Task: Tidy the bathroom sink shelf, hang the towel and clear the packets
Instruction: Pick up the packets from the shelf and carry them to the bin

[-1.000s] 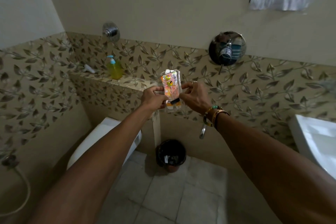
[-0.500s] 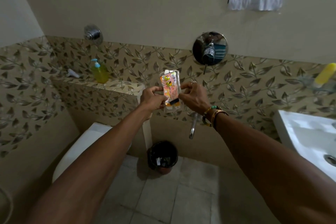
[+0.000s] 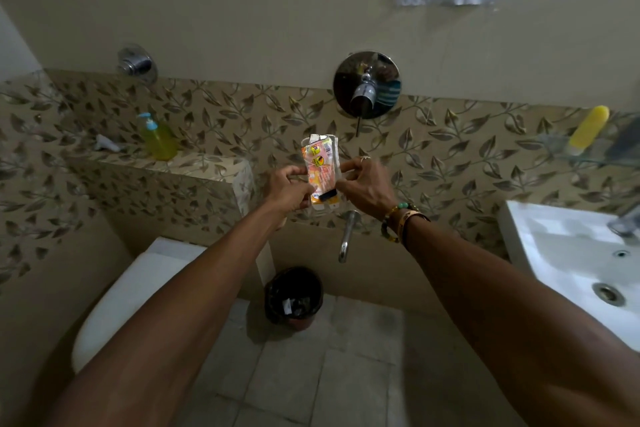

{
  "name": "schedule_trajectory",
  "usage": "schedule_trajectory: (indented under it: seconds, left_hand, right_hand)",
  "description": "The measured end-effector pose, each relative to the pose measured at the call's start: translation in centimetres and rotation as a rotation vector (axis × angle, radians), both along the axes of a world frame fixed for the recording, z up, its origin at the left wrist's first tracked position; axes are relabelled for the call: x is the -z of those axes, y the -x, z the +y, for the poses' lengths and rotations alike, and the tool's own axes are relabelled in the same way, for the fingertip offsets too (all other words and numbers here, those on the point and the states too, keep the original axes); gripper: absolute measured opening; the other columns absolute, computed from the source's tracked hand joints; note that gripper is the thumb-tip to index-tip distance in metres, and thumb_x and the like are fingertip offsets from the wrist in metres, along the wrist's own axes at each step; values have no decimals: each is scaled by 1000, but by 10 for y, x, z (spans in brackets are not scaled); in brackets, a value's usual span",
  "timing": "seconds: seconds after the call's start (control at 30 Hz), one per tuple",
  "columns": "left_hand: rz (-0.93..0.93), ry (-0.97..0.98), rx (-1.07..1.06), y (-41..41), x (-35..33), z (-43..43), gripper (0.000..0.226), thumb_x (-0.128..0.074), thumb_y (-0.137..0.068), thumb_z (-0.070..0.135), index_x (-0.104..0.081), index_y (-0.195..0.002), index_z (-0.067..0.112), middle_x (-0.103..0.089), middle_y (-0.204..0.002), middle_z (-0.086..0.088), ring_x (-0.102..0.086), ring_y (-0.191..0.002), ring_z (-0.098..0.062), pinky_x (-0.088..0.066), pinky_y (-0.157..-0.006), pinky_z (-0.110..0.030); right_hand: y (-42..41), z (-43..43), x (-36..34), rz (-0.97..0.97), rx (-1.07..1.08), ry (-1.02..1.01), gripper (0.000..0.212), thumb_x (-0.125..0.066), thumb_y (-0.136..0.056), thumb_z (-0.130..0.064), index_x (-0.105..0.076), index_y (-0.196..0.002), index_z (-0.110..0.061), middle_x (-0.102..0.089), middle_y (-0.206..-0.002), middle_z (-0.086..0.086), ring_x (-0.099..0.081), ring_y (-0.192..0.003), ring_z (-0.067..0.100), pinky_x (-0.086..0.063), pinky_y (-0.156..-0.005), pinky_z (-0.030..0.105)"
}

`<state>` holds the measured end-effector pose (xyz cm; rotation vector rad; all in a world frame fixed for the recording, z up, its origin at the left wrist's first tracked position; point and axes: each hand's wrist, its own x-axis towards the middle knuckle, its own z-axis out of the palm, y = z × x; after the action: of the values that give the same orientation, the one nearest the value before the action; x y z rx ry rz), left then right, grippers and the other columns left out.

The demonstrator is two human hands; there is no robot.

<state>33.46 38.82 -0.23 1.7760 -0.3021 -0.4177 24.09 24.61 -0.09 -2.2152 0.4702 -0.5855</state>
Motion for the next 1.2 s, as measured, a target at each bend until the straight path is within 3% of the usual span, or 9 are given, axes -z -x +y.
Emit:
schedule_trajectory:
  seconds: [0.07,0.27,0.4,0.53,0.77,0.97,1.2]
  left_hand:
    - [0,-13,1,5,3,-8,35,-71,-85,-2,-63,-115,13,-70,-89,-7,-66,-70,-13,-55,-52,-21]
    - [8,-35,29,13,9,-31,35,-71,-85,-2,-62,-115,13,-69,-87,-3,-67,-71,-13,-55,-54,-23]
    - [0,-24,56,11,10,-43,33,-73,-84,-1,-64,-111,15,-71,-88,-5,-69,-73,-17,-61,-67,-34]
    - [-3,-33,63,7,12,-46,32,-74,-82,-1,-63,-104,19,-71,-86,-5,-68,-71,-19,-62,-72,-41]
    - [7,-4,125,-6,2,-42,31,-73,-83,-2,-63,-105,18,-70,-86,-4,-67,-69,-15,-53,-52,-24]
    - [3,-15,161,-20,2,-30,33,-72,-83,-4,-64,-109,15,-70,-85,-4,-66,-68,-14,-52,-50,-23]
    - [0,-30,177,-35,6,-14,34,-73,-82,-3,-64,-109,14,-71,-91,-8,-68,-70,-14,-53,-53,-24]
  right_hand:
    - [5,-8,3,-8,6,5,24,-76,-83,-24,-71,-102,-10,-73,-77,5,-71,-69,22,-61,-65,39]
    - [17,-27,10,5,44,-9,24,-75,-82,-23,-71,-101,-10,-74,-77,6,-71,-69,22,-61,-65,41]
    - [20,-36,10,1,79,-34,22,-76,-81,-22,-70,-99,-10,-74,-77,7,-71,-70,23,-61,-66,43]
    - [20,-35,9,-5,93,-22,21,-78,-80,-24,-71,-98,-15,-74,-75,4,-71,-68,21,-60,-63,37]
    - [11,-29,1,-1,153,15,27,-75,-80,-21,-72,-104,-8,-73,-74,3,-72,-69,21,-58,-61,30]
    - [3,-13,2,-12,163,-6,23,-74,-82,-22,-70,-102,-12,-74,-79,8,-72,-72,26,-61,-68,45]
    - [-6,8,3,-5,172,2,22,-74,-82,-23,-68,-101,-14,-73,-76,6,-72,-69,26,-61,-64,42]
